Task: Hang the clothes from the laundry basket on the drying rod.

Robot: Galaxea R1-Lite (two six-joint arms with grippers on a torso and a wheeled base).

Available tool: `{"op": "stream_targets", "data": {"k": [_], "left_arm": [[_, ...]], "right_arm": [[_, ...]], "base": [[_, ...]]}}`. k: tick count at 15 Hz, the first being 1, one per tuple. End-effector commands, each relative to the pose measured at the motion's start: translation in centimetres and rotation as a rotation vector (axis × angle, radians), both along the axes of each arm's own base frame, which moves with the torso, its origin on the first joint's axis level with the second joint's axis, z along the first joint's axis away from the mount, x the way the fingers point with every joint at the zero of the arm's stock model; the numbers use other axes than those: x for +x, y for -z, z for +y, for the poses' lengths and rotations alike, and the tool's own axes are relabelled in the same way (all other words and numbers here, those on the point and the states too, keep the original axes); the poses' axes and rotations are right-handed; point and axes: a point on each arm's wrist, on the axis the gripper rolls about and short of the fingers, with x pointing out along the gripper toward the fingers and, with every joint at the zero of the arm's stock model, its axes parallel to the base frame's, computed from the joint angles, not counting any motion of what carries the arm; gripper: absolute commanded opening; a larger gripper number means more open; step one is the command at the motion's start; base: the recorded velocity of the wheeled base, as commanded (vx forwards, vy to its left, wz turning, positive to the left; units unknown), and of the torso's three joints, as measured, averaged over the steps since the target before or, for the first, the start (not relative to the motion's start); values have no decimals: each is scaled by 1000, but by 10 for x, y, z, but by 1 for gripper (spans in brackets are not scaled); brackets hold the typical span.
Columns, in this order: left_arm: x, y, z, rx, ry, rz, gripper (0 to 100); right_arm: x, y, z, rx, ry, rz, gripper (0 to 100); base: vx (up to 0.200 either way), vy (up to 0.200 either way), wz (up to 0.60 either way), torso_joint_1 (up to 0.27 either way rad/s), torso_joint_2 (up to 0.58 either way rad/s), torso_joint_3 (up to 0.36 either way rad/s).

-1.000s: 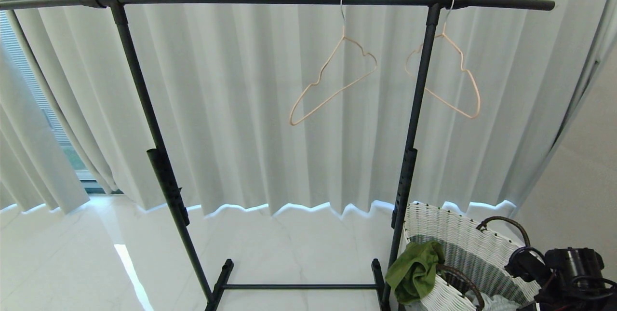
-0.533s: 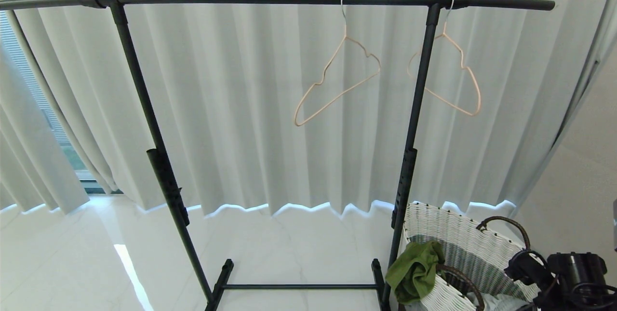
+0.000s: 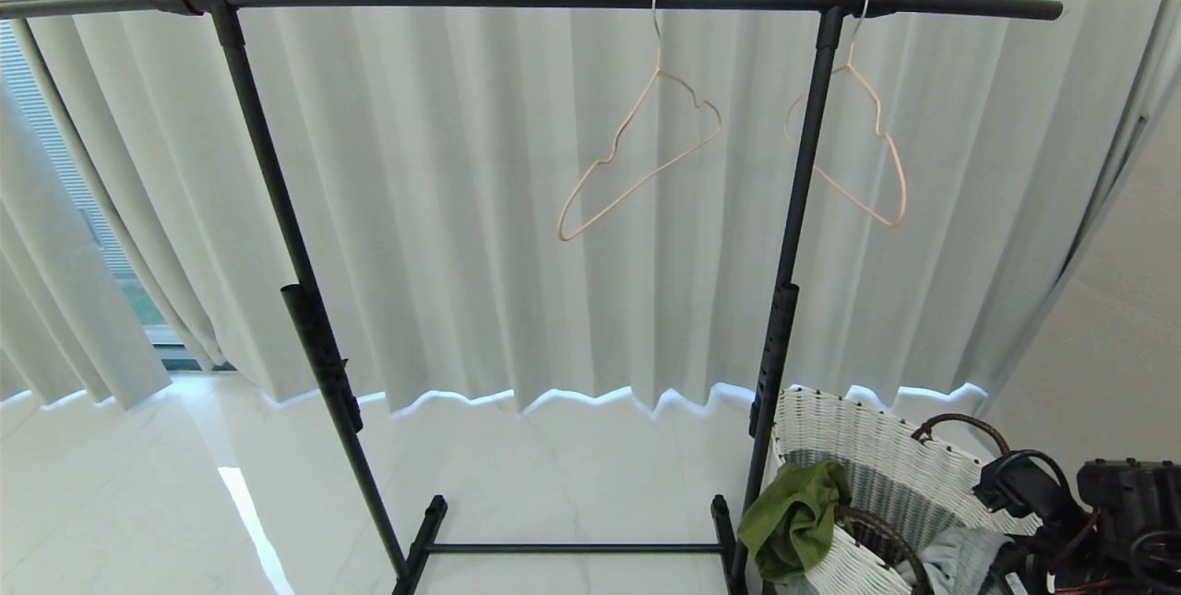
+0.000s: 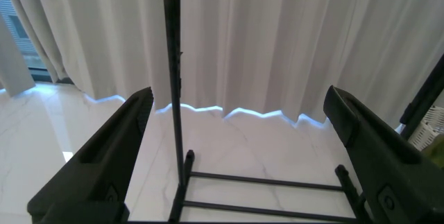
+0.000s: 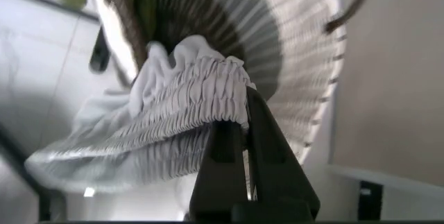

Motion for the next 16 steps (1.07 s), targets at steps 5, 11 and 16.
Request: {"op": "stream_targets", "data": {"k": [5,11,16], "left_arm": [[0,0,0,0,0,-1,100],[0,0,0,0,0,-1,100],[0,0,0,0,0,-1,100]], "right_arm": [[16,-53,-6,-39,5,-142,0],[-26,-159,-7,-32,-2,87,0],[-61,-211,-2,92,54,62,0]], "base": [[0,0,0,0,0,0],[0,0,0,0,0,0],[0,0,0,0,0,0]]}}
